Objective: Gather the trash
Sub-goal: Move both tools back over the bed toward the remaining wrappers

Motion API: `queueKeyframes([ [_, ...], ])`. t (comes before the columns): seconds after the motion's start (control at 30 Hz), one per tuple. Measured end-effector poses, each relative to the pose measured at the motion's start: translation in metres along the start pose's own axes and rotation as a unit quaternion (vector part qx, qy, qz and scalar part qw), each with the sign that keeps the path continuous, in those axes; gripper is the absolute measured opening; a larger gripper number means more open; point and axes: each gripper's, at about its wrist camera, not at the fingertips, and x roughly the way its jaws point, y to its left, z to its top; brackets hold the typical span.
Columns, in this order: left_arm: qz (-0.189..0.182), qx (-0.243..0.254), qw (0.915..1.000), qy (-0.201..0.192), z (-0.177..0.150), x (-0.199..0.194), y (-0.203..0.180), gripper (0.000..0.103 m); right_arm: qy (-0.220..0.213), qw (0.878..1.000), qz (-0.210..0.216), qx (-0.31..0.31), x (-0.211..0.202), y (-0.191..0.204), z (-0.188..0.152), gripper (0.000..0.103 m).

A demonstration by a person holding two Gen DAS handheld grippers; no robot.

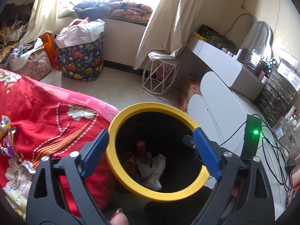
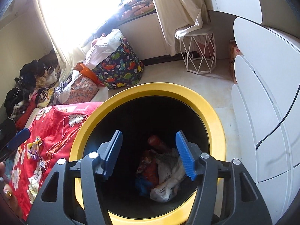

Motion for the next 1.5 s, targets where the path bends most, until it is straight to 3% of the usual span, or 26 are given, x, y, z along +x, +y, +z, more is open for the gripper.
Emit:
queueKeyframes([
  [0.37, 0.035, -0.006, 0.9991, -0.022, -0.002, -0.022, 0.016, 0.09, -0.026, 1.0, 0.004, -0.017, -0.011, 0.014, 0.002, 0.066],
  [1.0, 0.106, -0.012, 0.9914, -0.076, -0.002, -0.072, 0.057, 0.092, -0.068, 0.994, 0.038, -0.077, -0.04, 0.072, 0.003, 0.079],
  [1.5, 0.162, -0.064, 0.9799, -0.096, -0.007, -0.101, 0.119, 0.092, -0.064, 0.983, 0.093, -0.142, -0.039, 0.139, -0.014, 0.08],
])
